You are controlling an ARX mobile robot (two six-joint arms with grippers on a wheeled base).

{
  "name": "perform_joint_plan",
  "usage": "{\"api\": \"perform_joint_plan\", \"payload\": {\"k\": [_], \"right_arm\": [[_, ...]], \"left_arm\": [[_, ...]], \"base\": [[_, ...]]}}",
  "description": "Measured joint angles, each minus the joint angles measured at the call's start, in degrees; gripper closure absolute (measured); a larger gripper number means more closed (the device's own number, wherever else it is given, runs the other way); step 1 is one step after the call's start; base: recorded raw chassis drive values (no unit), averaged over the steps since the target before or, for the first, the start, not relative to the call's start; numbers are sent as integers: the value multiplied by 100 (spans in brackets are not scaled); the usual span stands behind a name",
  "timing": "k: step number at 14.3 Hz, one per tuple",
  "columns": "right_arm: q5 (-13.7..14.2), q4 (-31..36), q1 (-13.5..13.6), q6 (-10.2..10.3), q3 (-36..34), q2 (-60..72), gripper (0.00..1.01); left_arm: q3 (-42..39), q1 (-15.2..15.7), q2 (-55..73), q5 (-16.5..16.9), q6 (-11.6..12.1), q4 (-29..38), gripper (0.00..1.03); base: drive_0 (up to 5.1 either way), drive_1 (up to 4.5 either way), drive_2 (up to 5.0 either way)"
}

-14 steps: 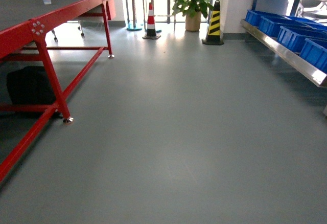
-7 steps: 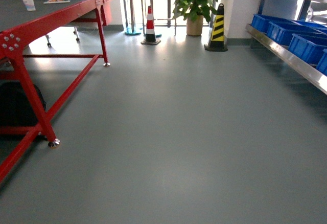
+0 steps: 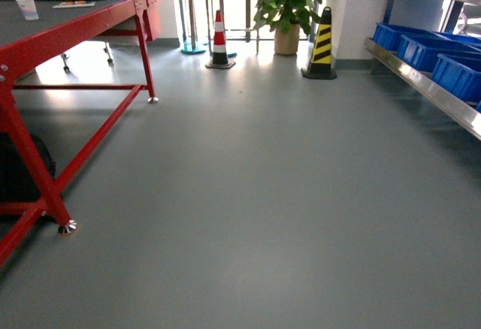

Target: Sort blue parts and orange caps into right shelf containers

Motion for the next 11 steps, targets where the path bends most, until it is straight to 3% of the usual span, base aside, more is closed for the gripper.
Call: {"api": "perform_joint_plan", "payload": {"k": [11], "right_arm": [[-4,33,2,0,2,-2,60]], "left_arm": [[0,-7,0,-4,0,4,58]], "base": [[-6,426,-438]]}}
